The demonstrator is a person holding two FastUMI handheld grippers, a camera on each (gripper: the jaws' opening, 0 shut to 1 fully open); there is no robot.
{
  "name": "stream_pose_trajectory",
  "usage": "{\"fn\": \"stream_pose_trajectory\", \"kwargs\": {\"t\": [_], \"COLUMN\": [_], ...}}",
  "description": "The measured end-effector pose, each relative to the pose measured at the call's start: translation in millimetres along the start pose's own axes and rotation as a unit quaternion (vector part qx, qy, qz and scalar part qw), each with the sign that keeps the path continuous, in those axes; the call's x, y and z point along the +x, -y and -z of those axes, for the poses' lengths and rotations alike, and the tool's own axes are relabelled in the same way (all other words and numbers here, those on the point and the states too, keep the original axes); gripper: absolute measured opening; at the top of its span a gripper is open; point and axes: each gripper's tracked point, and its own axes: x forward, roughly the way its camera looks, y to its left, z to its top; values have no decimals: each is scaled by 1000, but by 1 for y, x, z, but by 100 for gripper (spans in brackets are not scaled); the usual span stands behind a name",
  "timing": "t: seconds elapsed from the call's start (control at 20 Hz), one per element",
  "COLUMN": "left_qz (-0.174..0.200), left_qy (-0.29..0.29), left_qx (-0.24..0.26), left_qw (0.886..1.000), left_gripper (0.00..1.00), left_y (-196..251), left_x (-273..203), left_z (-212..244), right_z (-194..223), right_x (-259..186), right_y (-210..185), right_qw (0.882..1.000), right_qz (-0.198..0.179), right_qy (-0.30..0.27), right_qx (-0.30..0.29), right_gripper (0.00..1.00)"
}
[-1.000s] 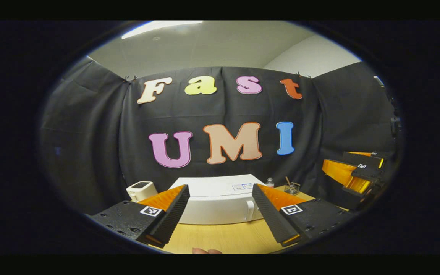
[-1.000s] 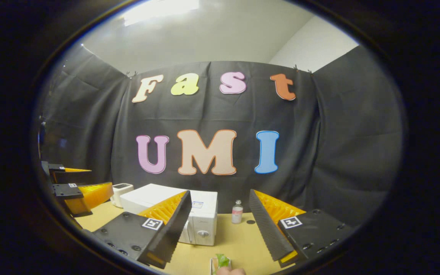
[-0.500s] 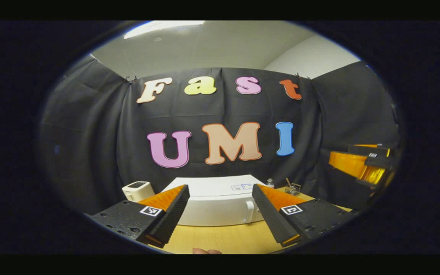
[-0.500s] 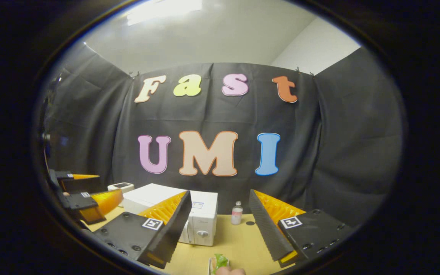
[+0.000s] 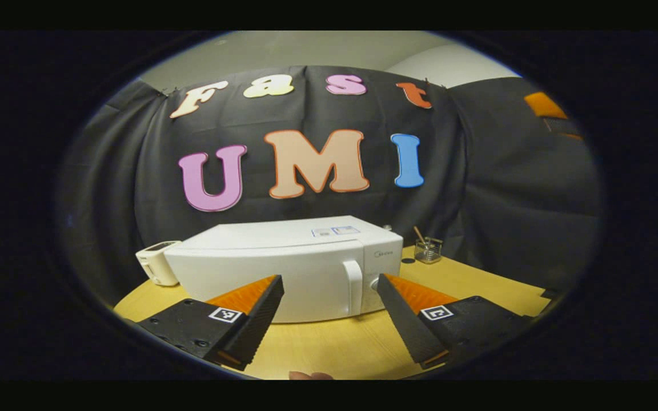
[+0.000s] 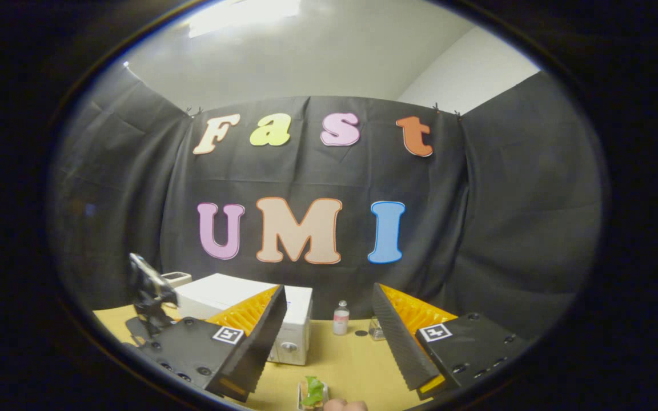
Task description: Open the microwave oven with the left hand, put the food in, and close the microwave oven.
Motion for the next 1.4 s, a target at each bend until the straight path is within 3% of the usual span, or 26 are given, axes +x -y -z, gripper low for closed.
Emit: {"fn": "stream_pose_trajectory", "kwargs": {"t": [0.15, 0.35, 0.45, 0.75, 0.85, 0.9, 0.95, 1.05, 1.2, 1.35, 1.4], "left_qz": [-2, -3, -4, -8, -12, -13, -20, -18, 3, 22, 23], "left_qy": [-30, -63, -82, -101, -99, -97, -95, -94, -89, -104, -117], "left_qx": [-1, -3, -3, 18, 17, 16, 17, -3, -40, -126, -130], "left_qw": [1000, 998, 997, 995, 995, 995, 995, 995, 995, 986, 984], "left_gripper": [98, 98, 98, 97, 83, 70, 65, 24, 14, 8, 7], "left_y": [9, 22, 28, 31, 29, 29, 25, 25, 27, 28, 30], "left_x": [29, 66, 81, 103, 105, 106, 108, 104, 107, 104, 104], "left_z": [28, 60, 75, 91, 91, 90, 89, 89, 88, 92, 93], "right_z": [-1, 9, 6, 12, 5, 5, 7, 9, 2, -2, -3], "right_x": [-11, -19, -22, -27, -26, -26, -26, -25, -21, -19, -18], "right_y": [7, 23, 31, 47, 51, 52, 55, 54, 51, 44, 41], "right_qw": [1000, 999, 998, 998, 998, 998, 998, 999, 999, 1000, 1000], "right_qz": [6, 17, 23, 30, 32, 32, 32, 30, 26, 18, 15], "right_qy": [-2, -21, -19, -32, -22, -22, -24, -28, -18, -10, -7], "right_qx": [-13, -42, -50, -40, -44, -43, -42, -34, -27, -19, -16], "right_gripper": [95, 92, 96, 96, 96, 96, 96, 96, 96, 96, 96]}}
